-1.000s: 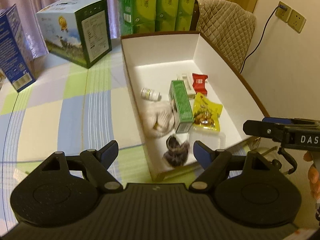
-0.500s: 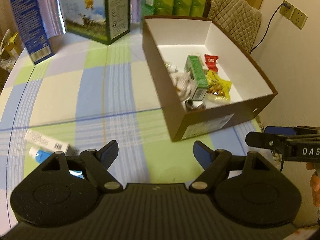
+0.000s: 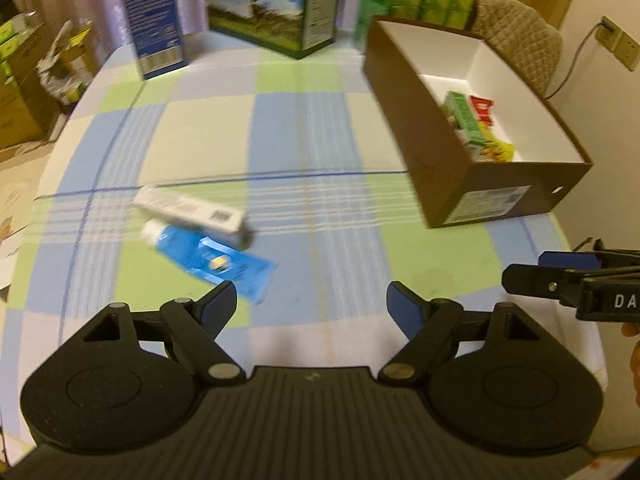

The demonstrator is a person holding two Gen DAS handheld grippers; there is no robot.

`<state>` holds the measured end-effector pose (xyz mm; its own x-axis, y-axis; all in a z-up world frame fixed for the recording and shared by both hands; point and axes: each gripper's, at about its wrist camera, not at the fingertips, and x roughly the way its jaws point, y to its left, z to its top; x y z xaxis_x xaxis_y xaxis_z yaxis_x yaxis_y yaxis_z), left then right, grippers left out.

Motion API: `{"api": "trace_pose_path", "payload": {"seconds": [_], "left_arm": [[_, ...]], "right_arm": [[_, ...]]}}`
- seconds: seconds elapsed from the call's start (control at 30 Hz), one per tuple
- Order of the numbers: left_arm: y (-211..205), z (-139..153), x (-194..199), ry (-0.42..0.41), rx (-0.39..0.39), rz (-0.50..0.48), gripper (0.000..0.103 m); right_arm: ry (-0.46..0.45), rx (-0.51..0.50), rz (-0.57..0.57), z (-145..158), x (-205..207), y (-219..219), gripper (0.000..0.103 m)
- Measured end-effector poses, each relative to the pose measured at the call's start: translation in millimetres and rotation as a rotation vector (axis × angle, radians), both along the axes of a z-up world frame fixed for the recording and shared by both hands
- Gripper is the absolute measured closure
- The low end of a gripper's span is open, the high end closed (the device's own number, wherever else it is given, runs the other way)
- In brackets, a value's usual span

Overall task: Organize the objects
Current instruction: 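Withdraw both tools from the box toward the blue tube and white carton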

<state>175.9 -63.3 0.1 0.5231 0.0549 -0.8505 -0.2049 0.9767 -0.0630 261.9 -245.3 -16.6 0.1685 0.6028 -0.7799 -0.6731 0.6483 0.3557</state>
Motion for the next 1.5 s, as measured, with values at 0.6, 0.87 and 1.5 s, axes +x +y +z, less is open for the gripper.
{"api": "trace_pose_path", "payload": {"seconds": [0.6, 0.87, 1.5], "left_arm": [[91, -18, -30, 0.043, 0.017, 0.13, 0.024], [105, -37, -21, 0.071, 0.014, 0.151, 0.024], [90, -106, 61, 0.117, -0.004, 0.239, 0.015]], "right_arm": [[-0.007, -0.047, 0.13, -34, -50, 90, 0.031], [0.004, -0.088, 0.101, -48, -47, 104, 0.031], [0.064, -0.175, -0.033, -75, 7, 81, 0.031]]}}
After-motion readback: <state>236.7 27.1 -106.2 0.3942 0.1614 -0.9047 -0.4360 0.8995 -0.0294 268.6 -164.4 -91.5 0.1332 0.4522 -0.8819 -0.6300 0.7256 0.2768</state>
